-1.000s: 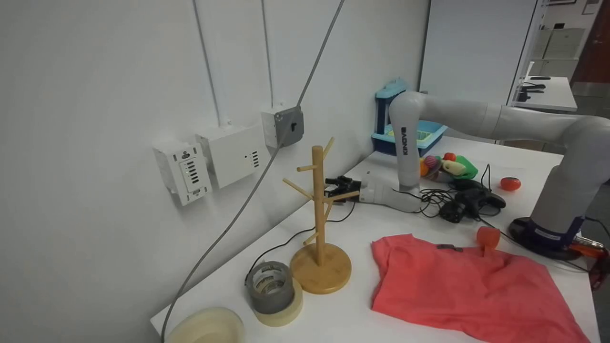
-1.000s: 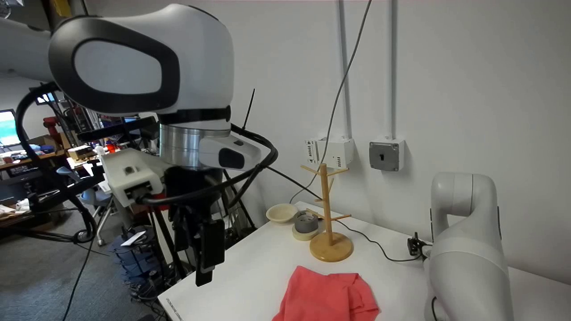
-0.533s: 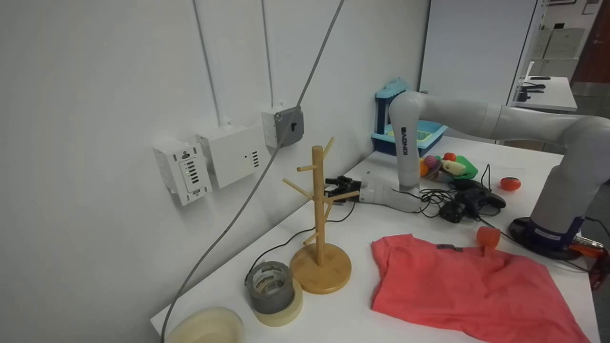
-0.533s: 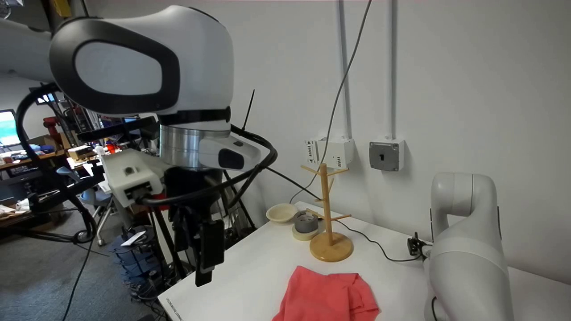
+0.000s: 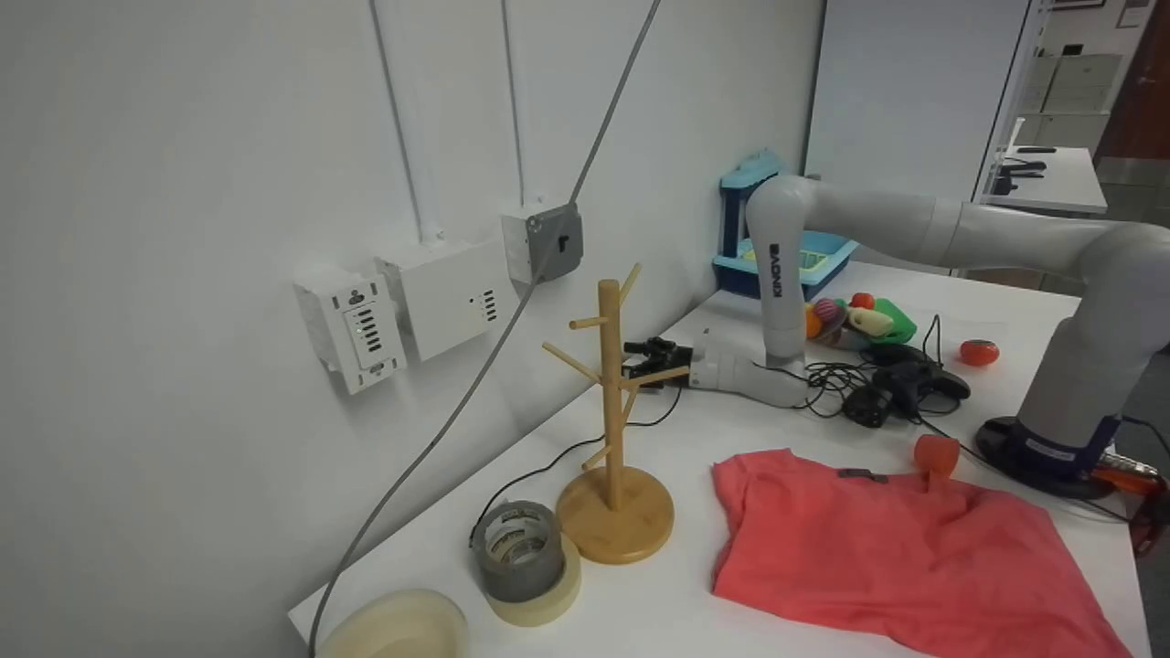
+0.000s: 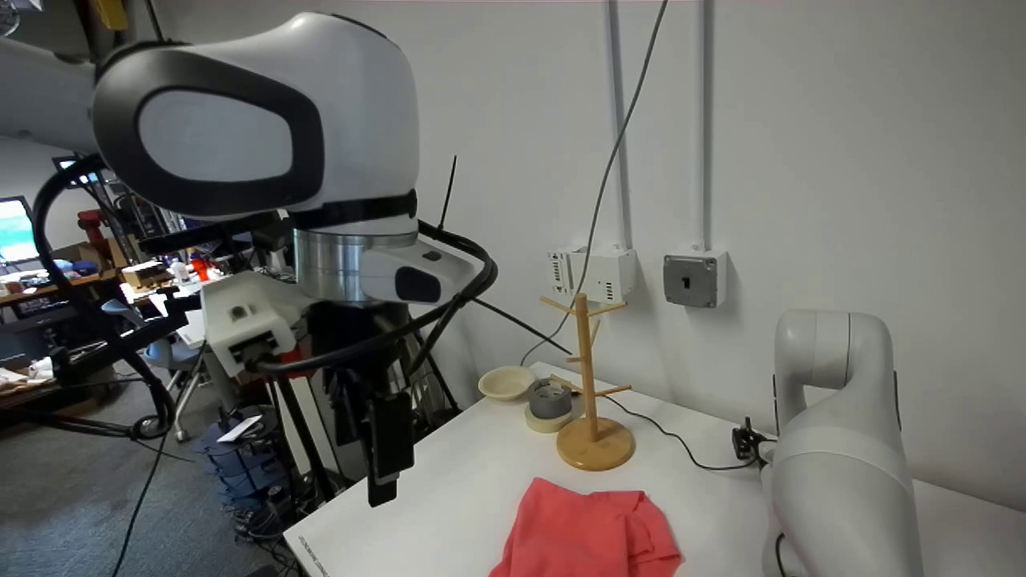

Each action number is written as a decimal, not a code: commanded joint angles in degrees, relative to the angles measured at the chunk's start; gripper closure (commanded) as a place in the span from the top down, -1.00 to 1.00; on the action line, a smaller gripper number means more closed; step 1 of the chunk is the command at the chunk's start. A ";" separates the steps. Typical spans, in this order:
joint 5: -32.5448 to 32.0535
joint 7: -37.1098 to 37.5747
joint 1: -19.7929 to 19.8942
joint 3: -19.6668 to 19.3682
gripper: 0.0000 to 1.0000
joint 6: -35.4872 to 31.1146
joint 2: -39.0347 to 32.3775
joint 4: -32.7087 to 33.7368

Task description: Unfold the T-shirt on the table.

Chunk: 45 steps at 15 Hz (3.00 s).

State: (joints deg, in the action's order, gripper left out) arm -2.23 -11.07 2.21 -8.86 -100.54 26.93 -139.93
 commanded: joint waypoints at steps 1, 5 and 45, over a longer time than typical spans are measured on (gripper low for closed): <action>0.40 0.20 0.69 0.63 1.00 -0.43 -0.07 -0.02; 0.51 0.50 0.71 0.65 1.00 -0.71 -0.07 -0.06; 4.77 17.00 6.52 1.24 1.00 -29.05 -14.69 -10.50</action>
State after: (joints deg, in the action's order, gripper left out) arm 3.41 5.92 7.52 -7.14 -124.18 16.67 -149.72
